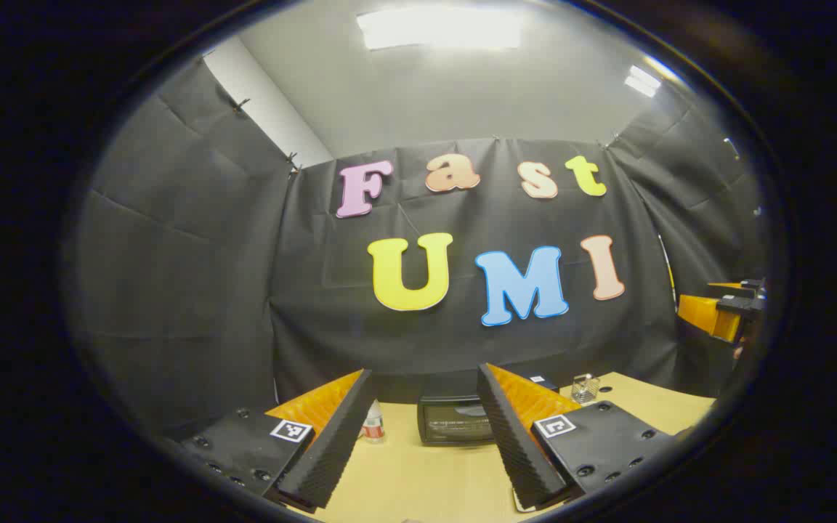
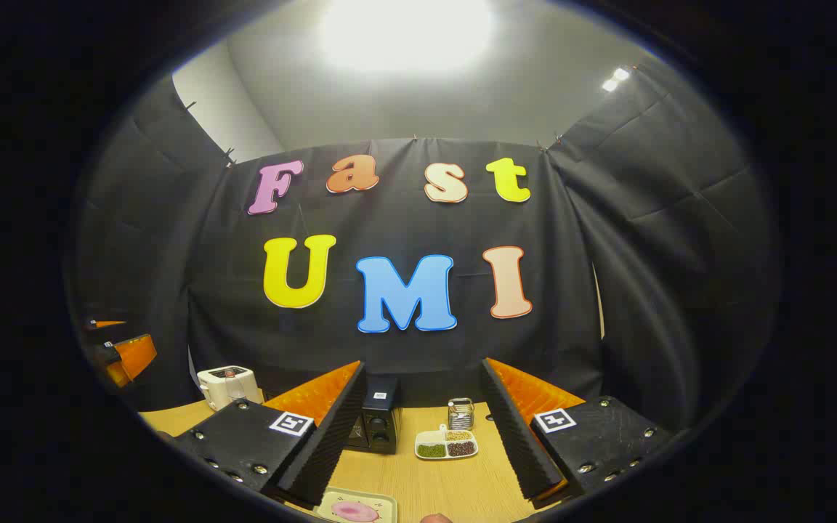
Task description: Open the electric oven with the left hand, put the food in, and close the electric oven.
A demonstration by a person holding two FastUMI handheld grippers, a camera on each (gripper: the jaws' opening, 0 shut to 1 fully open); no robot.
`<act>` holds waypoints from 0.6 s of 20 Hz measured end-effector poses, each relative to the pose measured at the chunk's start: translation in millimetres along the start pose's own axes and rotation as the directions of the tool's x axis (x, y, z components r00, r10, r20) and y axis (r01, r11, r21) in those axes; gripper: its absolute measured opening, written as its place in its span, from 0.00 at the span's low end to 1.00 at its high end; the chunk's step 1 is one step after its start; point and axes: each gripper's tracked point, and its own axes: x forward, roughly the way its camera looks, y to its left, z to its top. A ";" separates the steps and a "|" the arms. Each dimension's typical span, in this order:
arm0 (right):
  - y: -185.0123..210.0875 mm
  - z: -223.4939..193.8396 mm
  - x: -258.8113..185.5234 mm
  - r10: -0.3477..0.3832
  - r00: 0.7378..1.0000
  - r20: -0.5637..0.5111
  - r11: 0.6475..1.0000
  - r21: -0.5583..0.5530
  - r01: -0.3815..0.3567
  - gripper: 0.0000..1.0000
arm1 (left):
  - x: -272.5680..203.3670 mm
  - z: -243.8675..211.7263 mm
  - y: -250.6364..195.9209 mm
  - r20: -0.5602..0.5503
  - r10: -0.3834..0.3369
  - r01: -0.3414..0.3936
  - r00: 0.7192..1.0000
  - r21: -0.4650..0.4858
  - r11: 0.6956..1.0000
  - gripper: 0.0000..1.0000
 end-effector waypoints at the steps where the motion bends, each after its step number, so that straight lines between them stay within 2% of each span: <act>1: 0.5 2.9 1.1 0.004 1.000 0.011 1.000 -0.001 -0.004 0.95 | -0.8 -2.9 1.2 -0.005 0.005 -0.005 1.000 -0.006 1.000 0.99; 12: 14.7 -3.7 7.4 0.068 0.998 0.006 0.998 -0.018 -0.068 0.95 | -2.9 0.7 7.4 -0.003 0.058 -0.058 0.998 -0.023 0.998 0.99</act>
